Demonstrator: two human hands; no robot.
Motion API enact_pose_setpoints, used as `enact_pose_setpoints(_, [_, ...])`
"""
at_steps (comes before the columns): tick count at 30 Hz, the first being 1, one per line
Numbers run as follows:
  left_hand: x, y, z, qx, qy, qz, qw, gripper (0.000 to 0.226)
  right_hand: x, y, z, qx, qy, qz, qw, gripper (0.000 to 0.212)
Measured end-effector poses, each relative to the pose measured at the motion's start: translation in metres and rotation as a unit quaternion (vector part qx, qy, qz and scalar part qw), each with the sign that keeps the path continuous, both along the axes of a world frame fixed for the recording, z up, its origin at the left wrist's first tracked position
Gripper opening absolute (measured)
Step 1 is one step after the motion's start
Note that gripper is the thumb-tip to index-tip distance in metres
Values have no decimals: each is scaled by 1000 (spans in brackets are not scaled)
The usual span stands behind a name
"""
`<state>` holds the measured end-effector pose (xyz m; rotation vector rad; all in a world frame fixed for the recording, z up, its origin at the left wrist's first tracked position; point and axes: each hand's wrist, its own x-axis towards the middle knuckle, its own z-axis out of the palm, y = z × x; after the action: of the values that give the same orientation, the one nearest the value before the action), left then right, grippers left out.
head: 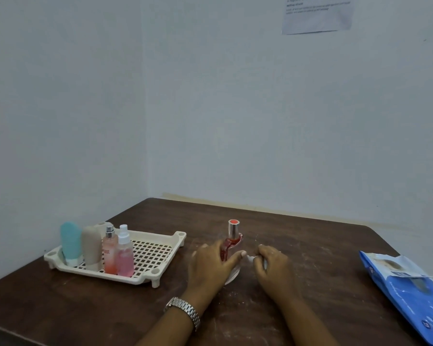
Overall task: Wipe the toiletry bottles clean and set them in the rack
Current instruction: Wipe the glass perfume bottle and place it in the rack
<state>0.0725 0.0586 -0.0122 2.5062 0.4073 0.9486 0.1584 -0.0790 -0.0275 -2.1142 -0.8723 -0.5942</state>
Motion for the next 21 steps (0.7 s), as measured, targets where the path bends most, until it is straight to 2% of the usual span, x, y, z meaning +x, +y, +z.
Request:
enact_pose_setpoints(3, [-11, 1, -1, -9, -17, 0, 1000, 57, -3, -2, 0, -23, 1, -4, 1000, 14])
enact_pose_setpoints(8, [-36, 8, 1, -89, -67, -10, 994, 53, -6, -2, -1, -33, 1, -2, 999, 19])
enact_pose_setpoints(10, [-44, 13, 9, -117, -92, -3, 989, 43, -5, -2, -1, -35, -3, -2, 999, 21])
enact_pose_setpoints(13, [-57, 26, 24, -133, -116, 23, 984, 31, -4, -3, -2, -31, -13, 5, 999, 23])
enact_pose_setpoints(18, [-75, 55, 38, -148, -160, 82, 972, 26, -6, -4, -4, -32, -17, 7, 999, 20])
enact_pose_setpoints(21, [-83, 67, 38, -152, -150, 135, 968, 28, -6, -4, -5, -34, -15, 8, 999, 22])
